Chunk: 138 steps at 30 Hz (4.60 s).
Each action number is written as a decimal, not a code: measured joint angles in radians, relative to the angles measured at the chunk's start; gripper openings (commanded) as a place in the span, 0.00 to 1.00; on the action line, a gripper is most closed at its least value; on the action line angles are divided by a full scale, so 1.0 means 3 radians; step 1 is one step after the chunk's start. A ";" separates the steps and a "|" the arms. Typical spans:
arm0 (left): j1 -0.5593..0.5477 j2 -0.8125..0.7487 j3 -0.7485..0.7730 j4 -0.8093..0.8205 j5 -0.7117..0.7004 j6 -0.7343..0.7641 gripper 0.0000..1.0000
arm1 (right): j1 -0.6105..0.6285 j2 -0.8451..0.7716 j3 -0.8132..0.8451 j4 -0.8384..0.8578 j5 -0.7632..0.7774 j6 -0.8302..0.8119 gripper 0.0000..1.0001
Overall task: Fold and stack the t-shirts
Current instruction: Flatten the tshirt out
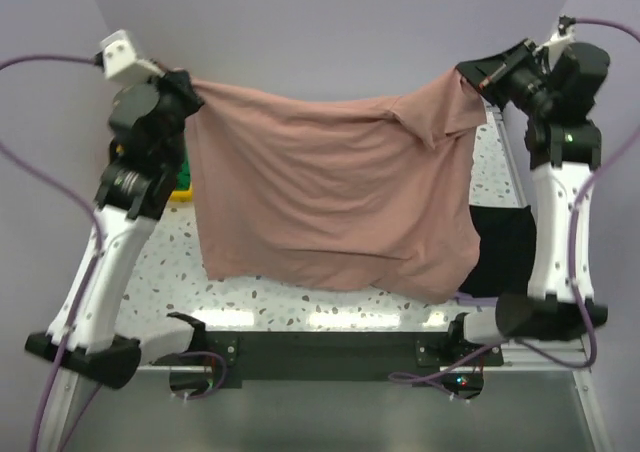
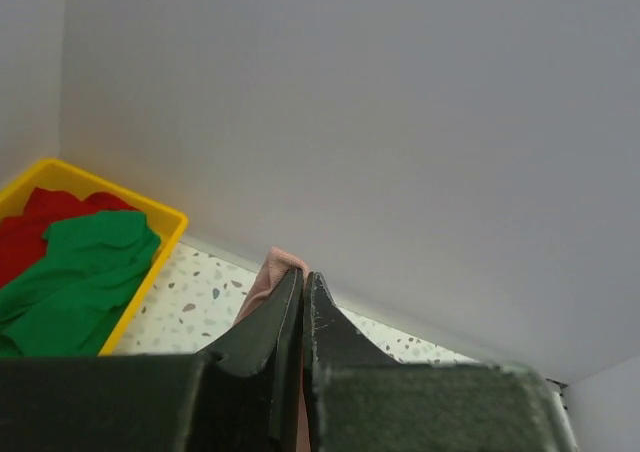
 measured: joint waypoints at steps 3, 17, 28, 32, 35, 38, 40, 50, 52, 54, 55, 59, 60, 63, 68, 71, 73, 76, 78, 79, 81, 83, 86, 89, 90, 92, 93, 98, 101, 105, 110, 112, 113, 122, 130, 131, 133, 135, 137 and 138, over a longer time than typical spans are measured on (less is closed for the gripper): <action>0.0103 0.0748 0.0324 0.0261 0.0151 0.0014 0.00 | -0.0001 0.0807 0.0309 0.0300 -0.0084 0.0173 0.00; 0.0848 0.2763 0.2567 0.0762 0.1099 -0.0071 0.00 | -0.0033 0.2341 0.2052 0.1436 -0.0037 0.0937 0.00; 0.1047 0.1040 -0.0220 0.1197 0.1231 -0.0256 0.00 | -0.0028 0.0547 -0.1387 0.2083 -0.0182 0.0893 0.00; 0.1055 0.0586 -0.1556 0.1175 0.1237 -0.0577 0.04 | -0.0031 0.0312 -0.2682 0.1888 -0.0181 0.0660 0.16; 0.1058 0.0540 -0.2332 0.1071 0.1260 -0.0837 0.21 | -0.0036 0.0354 -0.3353 0.1598 -0.0150 0.0383 0.35; 0.1064 0.0542 -0.3011 0.0965 0.1325 -0.1095 0.35 | -0.0038 0.0441 -0.3705 0.1366 -0.0114 0.0118 0.48; 0.1064 0.0543 -0.3311 0.0832 0.1378 -0.1239 0.43 | -0.0038 0.0464 -0.3788 0.1237 -0.0097 -0.0045 0.56; 0.1064 0.0252 -0.3421 0.0609 0.1356 -0.1508 0.55 | 0.0052 -0.0652 -0.4007 0.0624 0.0448 -0.0562 0.67; 0.1064 0.0247 -0.3418 0.0585 0.1364 -0.1527 0.54 | 0.0092 -0.0853 -0.4063 0.0551 0.0526 -0.0584 0.66; 0.1064 0.0247 -0.3418 0.0535 0.1372 -0.1536 0.50 | 0.0137 -0.0991 -0.4130 0.0459 0.0604 -0.0586 0.66; 0.1064 0.0248 -0.3418 0.0516 0.1380 -0.1535 0.49 | 0.0161 -0.1019 -0.4154 0.0411 0.0643 -0.0586 0.66; 0.1063 0.0266 -0.3418 0.0473 0.1451 -0.1527 0.48 | 0.0268 -0.1025 -0.4185 0.0292 0.0777 -0.0585 0.66; 0.1061 0.0280 -0.3418 0.0464 0.1462 -0.1526 0.47 | 0.0291 -0.1025 -0.4186 0.0281 0.0804 -0.0586 0.66; 0.1045 0.0348 -0.3398 0.0404 0.1483 -0.1525 0.47 | 0.0365 -0.0983 -0.4186 0.0273 0.0880 -0.0586 0.65; 0.0931 0.0390 -0.3363 0.0245 0.1451 -0.1526 0.52 | 0.0450 -0.0839 -0.4186 0.0248 0.1003 -0.0587 0.65; 0.0827 0.0390 -0.3365 0.0211 0.1450 -0.1528 0.52 | 0.0484 -0.0797 -0.4186 0.0244 0.1036 -0.0587 0.66; 0.0762 0.0397 -0.3368 0.0211 0.1450 -0.1531 0.52 | 0.0487 -0.0752 -0.4184 0.0237 0.1071 -0.0587 0.66; 0.0696 0.0456 -0.3368 0.0207 0.1446 -0.1537 0.47 | 0.0488 -0.0684 -0.4178 0.0221 0.1133 -0.0587 0.66; 0.0685 0.0505 -0.3366 0.0203 0.1429 -0.1537 0.42 | 0.0488 -0.0657 -0.4166 0.0202 0.1175 -0.0587 0.66; 0.0685 0.0520 -0.3362 0.0207 0.1414 -0.1536 0.36 | 0.0488 -0.0649 -0.4162 0.0196 0.1190 -0.0587 0.66; 0.0685 0.0566 -0.3342 0.0207 0.1386 -0.1536 0.26 | 0.0490 -0.0636 -0.4157 0.0183 0.1199 -0.0587 0.66; 0.0685 0.0641 -0.3297 0.0205 0.1367 -0.1527 0.19 | 0.0490 -0.0627 -0.4150 0.0177 0.1211 -0.0587 0.66; 0.0694 0.0788 -0.3197 0.0206 0.1357 -0.1506 0.06 | 0.0490 -0.0581 -0.4126 0.0174 0.1219 -0.0587 0.66; 0.0760 0.0868 -0.3131 0.0203 0.1359 -0.1475 0.00 | 0.0491 -0.0525 -0.4106 0.0170 0.1219 -0.0591 0.66; 0.0797 0.0870 -0.3127 0.0200 0.1358 -0.1460 0.00 | 0.0496 -0.0511 -0.4106 0.0169 0.1219 -0.0595 0.66; 0.0880 0.0870 -0.3123 0.0189 0.1357 -0.1425 0.00 | 0.0525 -0.0497 -0.4106 0.0167 0.1223 -0.0598 0.66; 0.0926 0.0870 -0.3117 0.0177 0.1356 -0.1409 0.00 | 0.0549 -0.0491 -0.4106 0.0167 0.1225 -0.0598 0.66; 0.1071 0.0870 -0.3075 0.0078 0.1316 -0.1330 0.00 | 0.0754 -0.0482 -0.4122 0.0187 0.1270 -0.0571 0.65; 0.1181 0.0870 -0.3067 0.0028 0.1306 -0.1287 0.00 | 0.0886 -0.0478 -0.4180 0.0198 0.1287 -0.0540 0.65; 0.1328 0.0870 -0.3052 -0.0005 0.1308 -0.1217 0.00 | 0.0966 -0.0487 -0.4237 0.0198 0.1296 -0.0500 0.64; 0.1485 0.0870 -0.3007 -0.0051 0.1312 -0.1132 0.00 | 0.1038 -0.0598 -0.4269 0.0132 0.1367 -0.0459 0.63; 0.1499 0.0870 -0.2995 -0.0058 0.1316 -0.1109 0.00 | 0.1076 -0.0652 -0.4270 0.0080 0.1392 -0.0451 0.63; 0.1499 0.0870 -0.2993 -0.0057 0.1322 -0.1101 0.00 | 0.1094 -0.0688 -0.4270 0.0048 0.1413 -0.0441 0.61; 0.1602 0.0870 -0.2944 -0.0071 0.1414 -0.1017 0.00 | 0.1270 -0.0917 -0.4298 -0.0229 0.1609 -0.0300 0.57; 0.1672 0.0875 -0.2918 -0.0062 0.1536 -0.0961 0.00 | 0.1593 -0.0799 -0.4419 -0.0160 0.1718 -0.0050 0.23; 0.1672 0.0877 -0.2918 -0.0060 0.1550 -0.0961 0.00 | 0.1621 -0.0763 -0.4415 -0.0128 0.1714 -0.0009 0.10; 0.1672 0.0882 -0.2918 -0.0060 0.1573 -0.0960 0.00 | 0.1682 -0.0715 -0.4406 -0.0090 0.1708 0.0039 0.01; 0.1672 0.0882 -0.2918 -0.0060 0.1578 -0.0960 0.00 | 0.1706 -0.0746 -0.4406 -0.0134 0.1715 0.0071 0.00; 0.1672 0.0882 -0.2918 -0.0060 0.1584 -0.0959 0.00 | 0.1712 -0.0874 -0.4406 -0.0267 0.1718 0.0079 0.00; 0.1672 0.0882 -0.2918 -0.0061 0.1586 -0.0960 0.00 | 0.1712 -0.0994 -0.4405 -0.0351 0.1718 0.0078 0.00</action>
